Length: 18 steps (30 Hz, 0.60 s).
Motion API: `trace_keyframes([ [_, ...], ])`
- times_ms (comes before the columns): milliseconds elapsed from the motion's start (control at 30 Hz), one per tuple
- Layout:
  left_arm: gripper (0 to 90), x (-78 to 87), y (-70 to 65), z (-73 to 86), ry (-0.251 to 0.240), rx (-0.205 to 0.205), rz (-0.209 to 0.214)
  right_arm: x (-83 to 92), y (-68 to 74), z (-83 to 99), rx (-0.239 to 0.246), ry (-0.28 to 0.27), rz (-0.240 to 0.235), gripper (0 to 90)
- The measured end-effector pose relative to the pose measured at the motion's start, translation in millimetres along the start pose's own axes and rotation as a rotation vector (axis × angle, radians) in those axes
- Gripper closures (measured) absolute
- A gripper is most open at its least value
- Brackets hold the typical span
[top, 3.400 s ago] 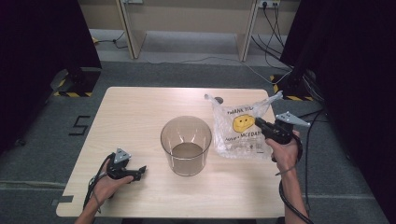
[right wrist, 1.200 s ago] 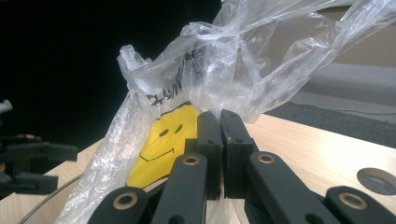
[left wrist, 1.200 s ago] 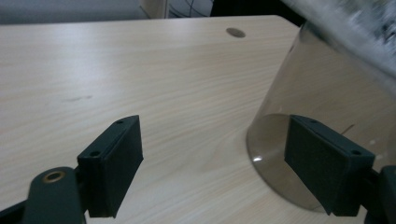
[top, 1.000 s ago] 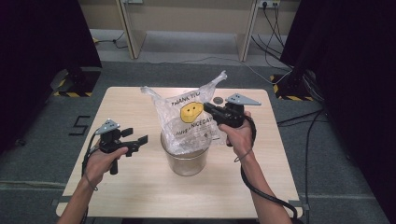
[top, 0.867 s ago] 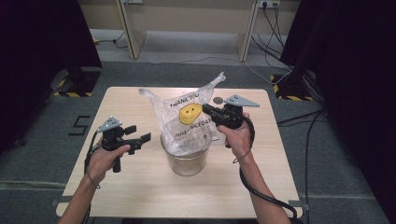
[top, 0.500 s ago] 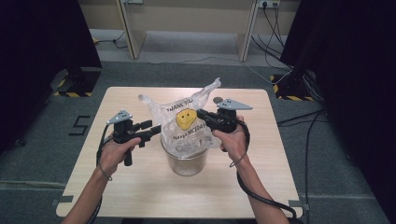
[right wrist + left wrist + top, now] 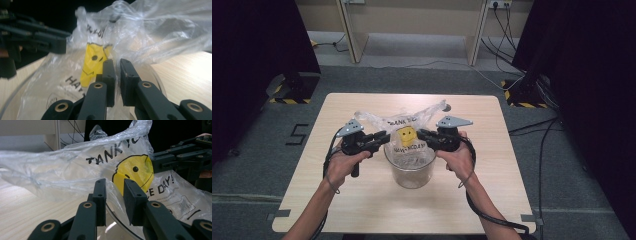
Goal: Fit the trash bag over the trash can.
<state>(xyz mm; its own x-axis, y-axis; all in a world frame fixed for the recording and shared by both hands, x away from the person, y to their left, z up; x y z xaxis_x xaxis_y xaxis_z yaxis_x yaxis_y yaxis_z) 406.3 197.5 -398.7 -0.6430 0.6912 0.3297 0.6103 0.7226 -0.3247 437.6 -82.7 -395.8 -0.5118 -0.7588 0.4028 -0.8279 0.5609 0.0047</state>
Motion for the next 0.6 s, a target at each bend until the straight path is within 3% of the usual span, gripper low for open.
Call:
trace_keyframes([
  [300,72.1,9.5,-7.6,12.5,0.005,-0.040,0.022,30.7,9.9,16.5,0.040,-0.008,-0.009,76.6],
  [400,67.6,16.2,-10.1,15.0,0.006,-0.051,0.018,49.5,10.6,18.6,0.001,-0.040,0.005,64.6],
  [433,66.4,16.2,-10.1,15.0,0.006,-0.051,0.018,49.5,10.6,18.6,0.001,-0.040,0.005,64.6],
  [533,60.1,23.4,-8.4,15.5,-0.012,-0.020,0.008,69.8,3.7,12.8,-0.051,-0.079,0.055,53.3],
  [600,55.3,24.8,-7.8,15.0,-0.017,-0.015,0.005,73.4,0.0,9.5,-0.063,-0.084,0.072,51.3],
])
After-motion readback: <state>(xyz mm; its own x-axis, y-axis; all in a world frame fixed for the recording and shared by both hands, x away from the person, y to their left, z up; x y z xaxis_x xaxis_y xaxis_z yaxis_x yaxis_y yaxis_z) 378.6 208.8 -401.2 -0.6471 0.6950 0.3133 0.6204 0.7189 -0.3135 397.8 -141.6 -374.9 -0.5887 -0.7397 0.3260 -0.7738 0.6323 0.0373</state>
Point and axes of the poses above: each handheld gripper's, and its own axes: x roughly backward along the jaws, z roughly out of its underside, y roughly to its left, the point moved 1 cm from there along -x, roughly forward along the jaws, and after that the axes turned 8 degrees about x, right-handed, at the moved point
